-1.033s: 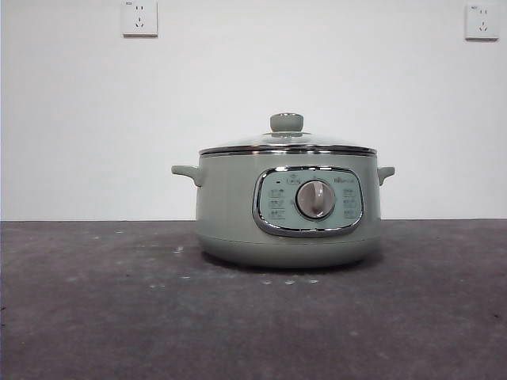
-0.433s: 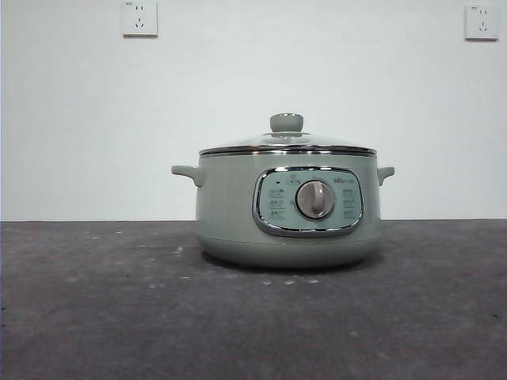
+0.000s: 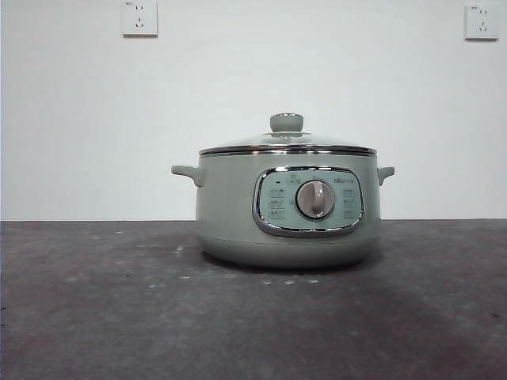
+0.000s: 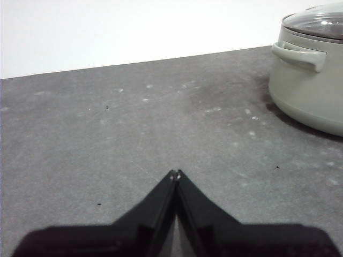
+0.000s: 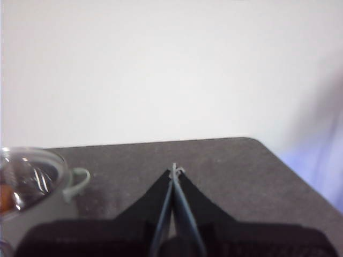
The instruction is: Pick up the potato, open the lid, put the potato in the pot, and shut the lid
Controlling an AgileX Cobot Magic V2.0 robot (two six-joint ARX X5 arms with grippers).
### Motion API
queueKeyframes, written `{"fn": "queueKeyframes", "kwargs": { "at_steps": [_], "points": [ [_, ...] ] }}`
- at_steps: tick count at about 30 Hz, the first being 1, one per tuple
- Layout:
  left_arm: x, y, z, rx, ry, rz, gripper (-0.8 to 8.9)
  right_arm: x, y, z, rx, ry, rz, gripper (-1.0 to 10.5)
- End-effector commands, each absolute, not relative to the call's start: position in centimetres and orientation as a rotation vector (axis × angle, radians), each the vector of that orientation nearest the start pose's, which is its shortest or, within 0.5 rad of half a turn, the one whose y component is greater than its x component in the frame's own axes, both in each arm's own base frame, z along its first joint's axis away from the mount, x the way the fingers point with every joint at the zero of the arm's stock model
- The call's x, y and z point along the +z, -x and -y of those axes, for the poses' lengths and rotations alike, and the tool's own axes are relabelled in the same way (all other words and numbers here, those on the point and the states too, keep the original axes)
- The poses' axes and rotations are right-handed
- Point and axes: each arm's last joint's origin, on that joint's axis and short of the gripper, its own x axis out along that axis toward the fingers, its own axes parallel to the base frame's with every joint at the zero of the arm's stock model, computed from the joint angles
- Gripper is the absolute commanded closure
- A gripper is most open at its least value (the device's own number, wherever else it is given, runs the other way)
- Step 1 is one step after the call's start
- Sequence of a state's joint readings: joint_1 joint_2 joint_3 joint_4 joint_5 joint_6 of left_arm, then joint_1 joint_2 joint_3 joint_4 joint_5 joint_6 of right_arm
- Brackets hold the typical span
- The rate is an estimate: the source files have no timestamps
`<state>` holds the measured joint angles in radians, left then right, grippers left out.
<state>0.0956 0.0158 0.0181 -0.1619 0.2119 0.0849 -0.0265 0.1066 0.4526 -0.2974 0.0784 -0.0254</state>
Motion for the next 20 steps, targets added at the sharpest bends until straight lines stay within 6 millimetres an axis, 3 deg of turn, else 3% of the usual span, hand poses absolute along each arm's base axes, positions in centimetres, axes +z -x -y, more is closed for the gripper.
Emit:
{"fn": "queueKeyframes", "kwargs": {
  "at_steps": [1,6,9,20],
  "points": [
    [15.0,-9.6,-0.3,-0.121,-0.054,-0.155,8.17,23.9,-7.8,0.4,-0.106,0.026,0.031,9.5],
    [15.0,-9.6,-0.3,-0.121,-0.054,-0.155,8.17,19.2,-9.0,0.5,-0.106,-0.001,0.018,9.5],
    [15.0,-9.6,-0.3,-0.121,-0.054,-0.155,8.17,17.5,-9.5,0.5,-0.106,-0.008,0.009,9.5],
    [15.0,-9.7,-0.3,-0.121,-0.053,-0.161,8.17,16.2,-9.7,0.5,-0.106,-0.02,-0.057,9.5]
  ]
}}
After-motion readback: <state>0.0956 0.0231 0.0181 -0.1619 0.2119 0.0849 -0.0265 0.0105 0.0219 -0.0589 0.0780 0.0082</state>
